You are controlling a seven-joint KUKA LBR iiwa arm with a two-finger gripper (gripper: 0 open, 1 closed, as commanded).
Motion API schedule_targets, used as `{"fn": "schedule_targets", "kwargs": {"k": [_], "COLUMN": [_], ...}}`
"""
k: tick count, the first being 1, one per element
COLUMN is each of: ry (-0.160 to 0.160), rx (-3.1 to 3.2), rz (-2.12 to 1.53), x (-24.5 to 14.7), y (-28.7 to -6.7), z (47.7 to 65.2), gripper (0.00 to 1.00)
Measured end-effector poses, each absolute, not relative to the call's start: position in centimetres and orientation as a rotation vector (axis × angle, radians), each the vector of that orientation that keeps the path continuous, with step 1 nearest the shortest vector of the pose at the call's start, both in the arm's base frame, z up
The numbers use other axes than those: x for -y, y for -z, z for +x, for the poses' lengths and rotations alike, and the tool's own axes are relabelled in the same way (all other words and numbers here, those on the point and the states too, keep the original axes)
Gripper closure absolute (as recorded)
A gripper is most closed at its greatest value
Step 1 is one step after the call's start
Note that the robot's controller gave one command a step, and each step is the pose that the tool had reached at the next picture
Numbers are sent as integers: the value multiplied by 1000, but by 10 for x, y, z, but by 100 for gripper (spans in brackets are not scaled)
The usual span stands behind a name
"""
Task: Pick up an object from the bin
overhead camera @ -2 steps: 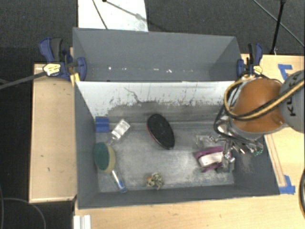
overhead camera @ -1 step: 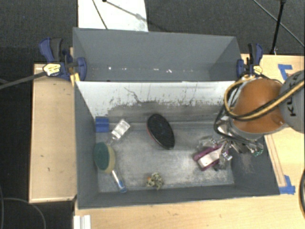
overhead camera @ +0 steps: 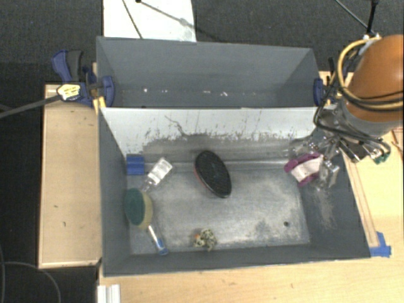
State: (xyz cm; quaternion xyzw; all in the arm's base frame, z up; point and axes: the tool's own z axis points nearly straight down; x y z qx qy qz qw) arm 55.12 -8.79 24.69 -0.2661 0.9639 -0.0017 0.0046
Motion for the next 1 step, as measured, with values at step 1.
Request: {"fn": "schedule_targets", "kwargs": {"k": [1], "ry": [4], "rx": [-2765], "rz": [-1479], "x": [85], "y": [-357], "z": [552], "gripper": [100]}}
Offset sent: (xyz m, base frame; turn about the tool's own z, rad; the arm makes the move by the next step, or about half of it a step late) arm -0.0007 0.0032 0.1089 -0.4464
